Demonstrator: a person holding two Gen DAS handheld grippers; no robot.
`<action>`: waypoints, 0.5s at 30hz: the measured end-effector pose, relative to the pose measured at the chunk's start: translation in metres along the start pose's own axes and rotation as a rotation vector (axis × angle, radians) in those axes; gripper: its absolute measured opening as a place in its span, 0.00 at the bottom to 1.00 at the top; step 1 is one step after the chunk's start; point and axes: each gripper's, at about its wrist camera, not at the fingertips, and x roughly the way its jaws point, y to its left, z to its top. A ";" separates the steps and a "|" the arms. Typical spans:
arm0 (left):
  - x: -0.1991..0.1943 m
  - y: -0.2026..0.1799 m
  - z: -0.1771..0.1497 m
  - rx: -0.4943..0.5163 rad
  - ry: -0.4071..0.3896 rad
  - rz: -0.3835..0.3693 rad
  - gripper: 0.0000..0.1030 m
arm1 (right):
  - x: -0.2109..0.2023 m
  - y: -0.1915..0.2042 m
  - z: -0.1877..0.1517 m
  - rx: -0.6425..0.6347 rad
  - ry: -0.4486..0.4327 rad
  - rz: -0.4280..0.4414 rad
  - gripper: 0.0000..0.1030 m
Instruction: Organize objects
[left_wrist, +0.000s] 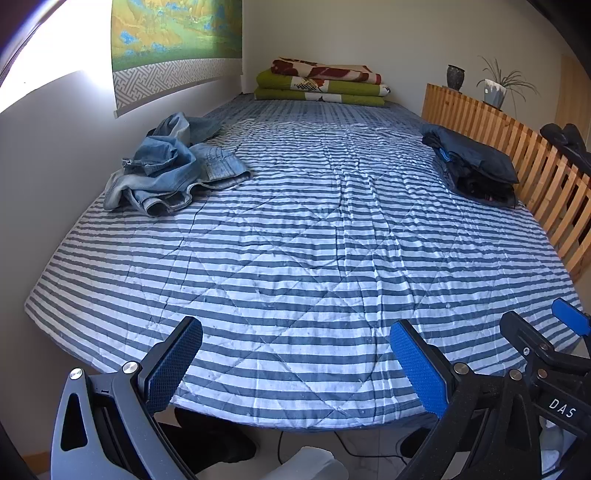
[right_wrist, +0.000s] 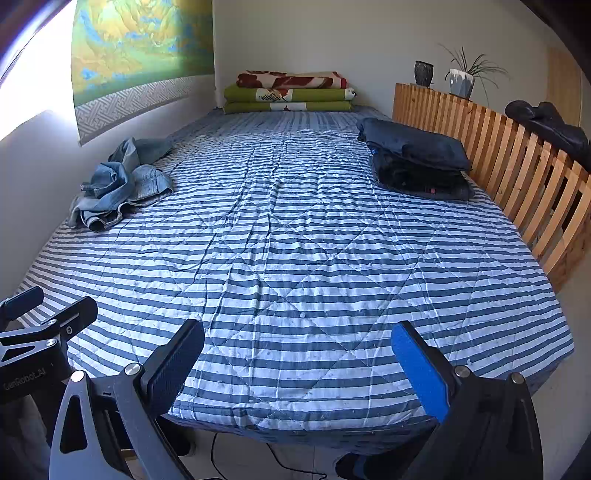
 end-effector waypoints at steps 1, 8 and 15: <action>0.001 -0.001 0.001 -0.002 0.002 0.001 1.00 | 0.000 0.000 0.000 0.001 0.000 -0.001 0.97; 0.003 -0.002 0.001 -0.003 0.009 -0.003 1.00 | 0.004 -0.001 -0.001 0.005 0.008 -0.001 0.97; 0.003 -0.005 0.003 0.003 0.010 -0.006 1.00 | 0.004 -0.002 -0.001 0.007 0.007 -0.004 0.97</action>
